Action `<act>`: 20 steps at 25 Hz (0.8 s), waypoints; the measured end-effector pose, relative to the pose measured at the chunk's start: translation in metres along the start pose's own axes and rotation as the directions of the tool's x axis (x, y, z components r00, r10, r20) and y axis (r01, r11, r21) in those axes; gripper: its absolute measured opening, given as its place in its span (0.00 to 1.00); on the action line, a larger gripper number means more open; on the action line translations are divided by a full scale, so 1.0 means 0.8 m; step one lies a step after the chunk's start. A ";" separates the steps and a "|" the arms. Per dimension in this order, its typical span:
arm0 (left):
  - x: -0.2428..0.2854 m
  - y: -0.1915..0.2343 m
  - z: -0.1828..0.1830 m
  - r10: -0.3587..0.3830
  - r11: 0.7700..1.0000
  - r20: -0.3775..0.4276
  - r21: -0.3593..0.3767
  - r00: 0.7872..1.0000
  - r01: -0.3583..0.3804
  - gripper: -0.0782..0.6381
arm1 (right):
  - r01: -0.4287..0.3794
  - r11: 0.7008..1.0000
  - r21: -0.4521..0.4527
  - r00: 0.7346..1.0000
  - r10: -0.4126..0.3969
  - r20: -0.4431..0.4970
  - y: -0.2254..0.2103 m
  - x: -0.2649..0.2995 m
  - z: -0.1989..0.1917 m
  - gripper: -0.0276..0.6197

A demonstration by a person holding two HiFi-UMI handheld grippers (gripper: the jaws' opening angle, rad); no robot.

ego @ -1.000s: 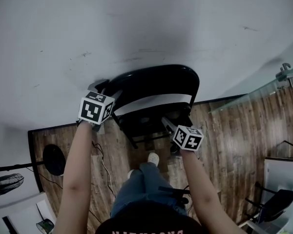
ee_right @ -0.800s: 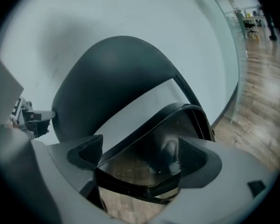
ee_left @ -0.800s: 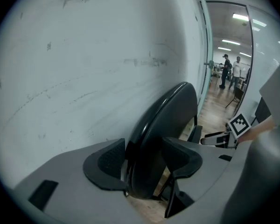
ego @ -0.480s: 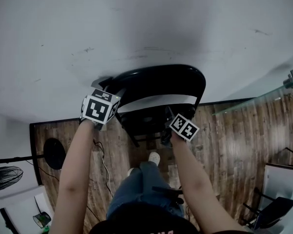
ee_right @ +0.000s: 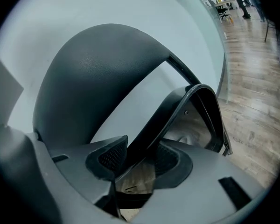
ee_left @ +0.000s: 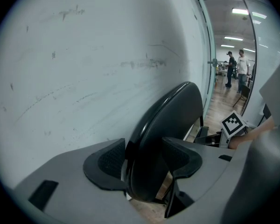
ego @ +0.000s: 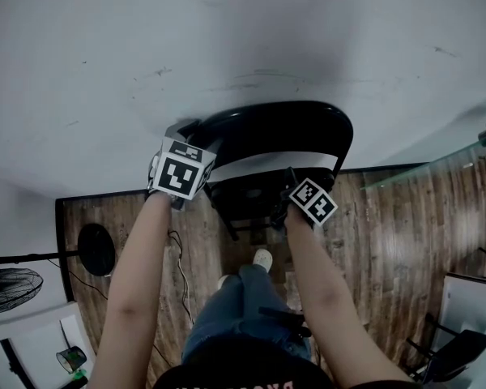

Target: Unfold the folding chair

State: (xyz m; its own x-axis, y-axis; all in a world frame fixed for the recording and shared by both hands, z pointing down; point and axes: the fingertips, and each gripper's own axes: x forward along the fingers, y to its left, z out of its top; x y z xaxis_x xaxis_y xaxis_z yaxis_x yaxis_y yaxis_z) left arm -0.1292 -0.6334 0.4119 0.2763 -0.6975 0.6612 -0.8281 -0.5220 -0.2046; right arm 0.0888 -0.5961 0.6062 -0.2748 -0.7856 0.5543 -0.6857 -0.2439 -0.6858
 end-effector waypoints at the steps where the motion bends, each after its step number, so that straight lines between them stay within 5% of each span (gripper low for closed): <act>1: 0.000 0.000 0.000 0.006 1.000 0.003 0.001 1.000 -0.006 0.45 | 0.003 1.000 0.000 1.000 -0.003 0.001 0.000 -0.001 0.000 0.29; 13: -0.023 -0.018 -0.008 -0.020 0.998 -0.006 0.051 1.000 0.020 0.44 | 0.001 1.000 -0.002 0.999 -0.001 0.034 -0.005 -0.023 -0.009 0.29; 20: -0.051 -0.039 -0.020 -0.098 0.980 -0.066 0.169 0.993 0.108 0.41 | -0.007 1.000 0.000 0.999 0.007 0.041 -0.011 -0.048 -0.018 0.29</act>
State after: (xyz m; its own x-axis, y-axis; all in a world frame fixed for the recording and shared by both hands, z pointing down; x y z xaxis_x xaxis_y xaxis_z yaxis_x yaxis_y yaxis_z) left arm -0.1221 -0.5807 0.4029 0.3233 -0.6091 0.7242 -0.6990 -0.6696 -0.2511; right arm 0.0955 -0.5558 0.5975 -0.2517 -0.8101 0.5294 -0.6838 -0.2382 -0.6897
